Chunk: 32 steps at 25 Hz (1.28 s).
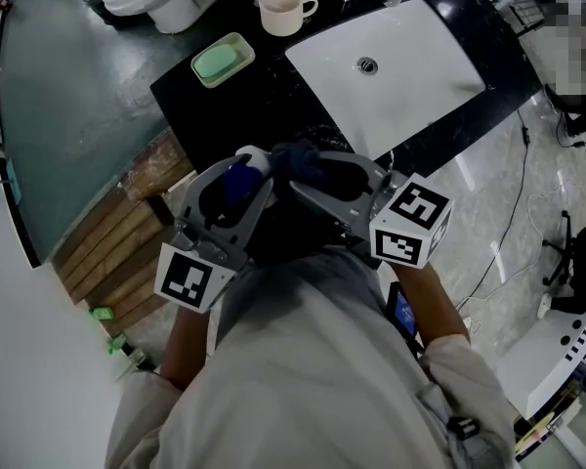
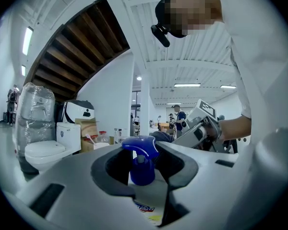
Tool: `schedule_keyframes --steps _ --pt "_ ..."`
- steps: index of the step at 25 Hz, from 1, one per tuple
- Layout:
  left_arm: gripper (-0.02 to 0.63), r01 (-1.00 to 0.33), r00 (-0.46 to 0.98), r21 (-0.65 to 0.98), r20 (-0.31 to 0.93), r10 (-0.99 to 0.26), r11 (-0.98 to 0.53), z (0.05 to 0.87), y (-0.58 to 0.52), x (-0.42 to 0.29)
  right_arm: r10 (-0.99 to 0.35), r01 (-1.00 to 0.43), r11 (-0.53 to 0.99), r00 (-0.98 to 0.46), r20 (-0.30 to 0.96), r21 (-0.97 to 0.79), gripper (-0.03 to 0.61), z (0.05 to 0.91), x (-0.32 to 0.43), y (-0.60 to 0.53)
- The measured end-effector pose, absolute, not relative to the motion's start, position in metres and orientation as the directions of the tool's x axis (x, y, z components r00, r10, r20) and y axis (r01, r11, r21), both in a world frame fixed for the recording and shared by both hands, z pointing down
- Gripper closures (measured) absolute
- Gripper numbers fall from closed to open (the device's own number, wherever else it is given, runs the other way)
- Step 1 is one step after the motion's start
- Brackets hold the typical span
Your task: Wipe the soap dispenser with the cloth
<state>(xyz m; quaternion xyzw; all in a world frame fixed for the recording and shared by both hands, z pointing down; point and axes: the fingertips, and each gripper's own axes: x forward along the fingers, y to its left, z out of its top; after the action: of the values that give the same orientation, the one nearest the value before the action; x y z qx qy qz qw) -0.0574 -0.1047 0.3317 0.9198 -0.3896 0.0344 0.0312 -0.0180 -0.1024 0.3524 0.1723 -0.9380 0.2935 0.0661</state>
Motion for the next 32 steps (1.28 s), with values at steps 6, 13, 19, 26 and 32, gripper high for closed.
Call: schedule_keyframes --steps 6,13,19,26,32 --pt "0.495 -0.719 0.694 0.034 0.078 -0.716 -0.694 0.331 -0.105 -0.058 -0.288 -0.376 0.756 -0.926 0.244 -0.536 0.44 0.361 -0.018 -0.105" --pt "0.495 -0.725 0.688 0.041 0.063 -0.723 -0.687 0.332 -0.106 -0.058 -0.292 -0.397 0.739 -0.917 0.273 -0.544 0.44 0.375 -0.016 -0.107" --pt "0.495 -0.729 0.685 0.039 0.06 -0.726 -0.684 0.332 -0.105 -0.061 -0.283 -0.401 0.736 -0.914 0.289 -0.546 0.44 0.382 -0.016 -0.107" --pt "0.495 -0.728 0.685 0.036 0.057 -0.726 -0.685 0.331 -0.105 -0.061 -0.278 -0.41 0.722 -0.909 0.31 -0.557 0.44 0.394 -0.016 -0.106" --pt "0.495 -0.725 0.688 0.04 0.047 -0.724 -0.687 0.331 -0.105 -0.061 -0.278 -0.432 0.72 -0.897 0.345 -0.543 0.44 0.404 -0.015 -0.105"
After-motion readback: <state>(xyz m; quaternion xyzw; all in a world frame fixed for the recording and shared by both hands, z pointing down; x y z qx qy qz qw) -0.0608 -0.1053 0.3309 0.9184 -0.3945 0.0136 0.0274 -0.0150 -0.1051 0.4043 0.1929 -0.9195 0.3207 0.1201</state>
